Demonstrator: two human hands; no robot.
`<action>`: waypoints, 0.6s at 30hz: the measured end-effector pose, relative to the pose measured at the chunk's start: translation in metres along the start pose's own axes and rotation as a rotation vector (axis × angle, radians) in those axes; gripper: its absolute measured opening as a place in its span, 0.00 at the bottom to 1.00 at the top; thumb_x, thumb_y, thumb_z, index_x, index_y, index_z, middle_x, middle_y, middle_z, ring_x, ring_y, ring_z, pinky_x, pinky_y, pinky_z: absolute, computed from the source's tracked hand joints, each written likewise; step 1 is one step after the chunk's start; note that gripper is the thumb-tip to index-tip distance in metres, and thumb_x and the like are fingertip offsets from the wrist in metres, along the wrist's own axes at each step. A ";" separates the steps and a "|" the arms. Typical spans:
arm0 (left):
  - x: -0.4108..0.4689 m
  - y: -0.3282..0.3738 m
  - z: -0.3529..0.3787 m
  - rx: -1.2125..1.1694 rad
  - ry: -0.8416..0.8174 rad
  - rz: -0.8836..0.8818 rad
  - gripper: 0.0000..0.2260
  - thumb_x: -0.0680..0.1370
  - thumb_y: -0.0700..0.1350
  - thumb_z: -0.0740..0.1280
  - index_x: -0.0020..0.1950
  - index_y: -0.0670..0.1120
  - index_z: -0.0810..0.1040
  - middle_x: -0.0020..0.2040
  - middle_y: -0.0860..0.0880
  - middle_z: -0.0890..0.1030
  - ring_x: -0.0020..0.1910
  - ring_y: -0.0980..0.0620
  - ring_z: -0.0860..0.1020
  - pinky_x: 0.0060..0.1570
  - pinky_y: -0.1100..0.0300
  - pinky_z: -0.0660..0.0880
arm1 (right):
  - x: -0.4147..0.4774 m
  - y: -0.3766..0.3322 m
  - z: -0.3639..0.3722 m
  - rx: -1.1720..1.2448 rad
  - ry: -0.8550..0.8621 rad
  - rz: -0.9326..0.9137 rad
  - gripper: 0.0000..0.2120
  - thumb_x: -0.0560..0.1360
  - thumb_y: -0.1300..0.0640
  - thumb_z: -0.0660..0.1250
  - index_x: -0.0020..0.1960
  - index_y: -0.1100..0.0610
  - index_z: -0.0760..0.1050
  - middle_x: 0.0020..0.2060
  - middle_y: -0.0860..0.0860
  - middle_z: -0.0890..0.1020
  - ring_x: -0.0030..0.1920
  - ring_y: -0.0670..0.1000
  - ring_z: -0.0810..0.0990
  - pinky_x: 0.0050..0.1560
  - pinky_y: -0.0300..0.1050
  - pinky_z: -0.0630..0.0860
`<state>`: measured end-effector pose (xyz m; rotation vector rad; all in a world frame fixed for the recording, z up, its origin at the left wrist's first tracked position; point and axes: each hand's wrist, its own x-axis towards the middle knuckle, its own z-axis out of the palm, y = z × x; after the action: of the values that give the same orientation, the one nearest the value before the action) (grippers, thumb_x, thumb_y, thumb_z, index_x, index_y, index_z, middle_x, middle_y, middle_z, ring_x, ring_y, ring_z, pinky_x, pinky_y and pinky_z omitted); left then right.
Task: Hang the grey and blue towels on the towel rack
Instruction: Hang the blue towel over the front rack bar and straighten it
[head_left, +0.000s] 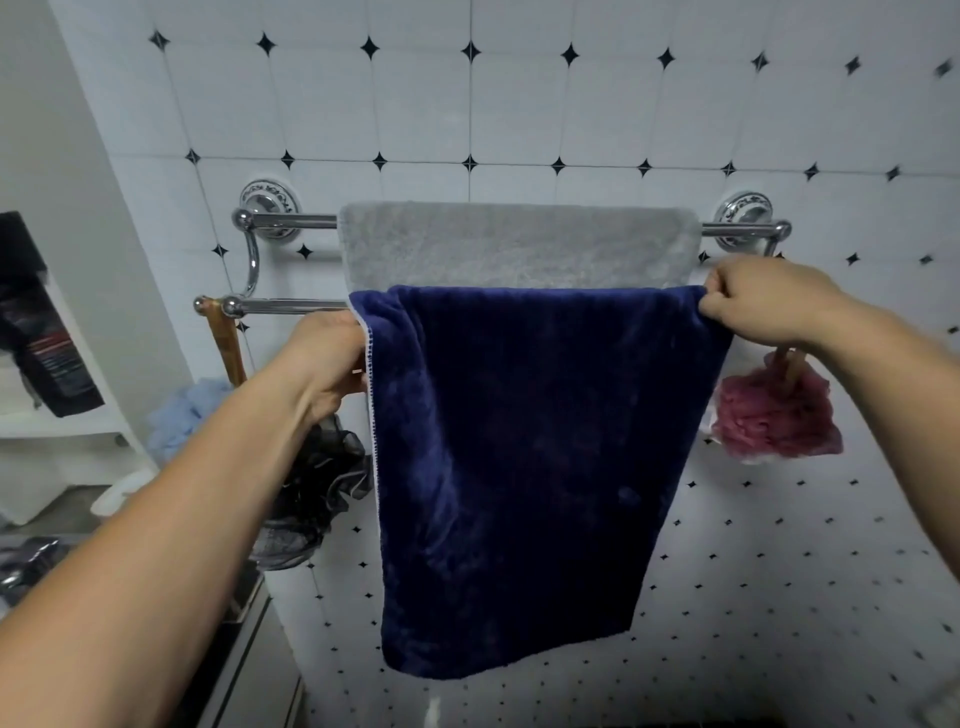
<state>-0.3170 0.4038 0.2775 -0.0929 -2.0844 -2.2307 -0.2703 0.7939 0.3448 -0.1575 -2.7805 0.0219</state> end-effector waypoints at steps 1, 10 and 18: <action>0.000 0.000 0.000 0.032 0.013 0.014 0.08 0.72 0.33 0.65 0.38 0.45 0.79 0.27 0.50 0.76 0.25 0.54 0.72 0.26 0.63 0.69 | -0.001 0.001 0.001 0.007 0.011 -0.002 0.07 0.71 0.54 0.62 0.36 0.55 0.73 0.37 0.55 0.79 0.42 0.60 0.78 0.42 0.50 0.74; -0.013 0.000 0.003 0.076 0.069 0.060 0.01 0.72 0.33 0.70 0.40 0.37 0.82 0.34 0.41 0.80 0.30 0.47 0.77 0.30 0.59 0.78 | -0.002 0.006 0.003 0.110 0.037 -0.075 0.16 0.70 0.59 0.62 0.26 0.57 0.62 0.22 0.54 0.69 0.27 0.58 0.70 0.31 0.50 0.67; -0.013 0.000 0.009 0.036 -0.025 0.049 0.07 0.73 0.28 0.65 0.44 0.37 0.81 0.37 0.41 0.81 0.34 0.46 0.79 0.33 0.58 0.77 | -0.002 0.005 0.005 0.145 0.031 -0.033 0.13 0.70 0.58 0.63 0.28 0.59 0.67 0.24 0.56 0.75 0.30 0.60 0.76 0.34 0.50 0.72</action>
<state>-0.3047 0.4129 0.2766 -0.1686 -2.1105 -2.1744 -0.2703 0.7986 0.3390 -0.0743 -2.7373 0.2104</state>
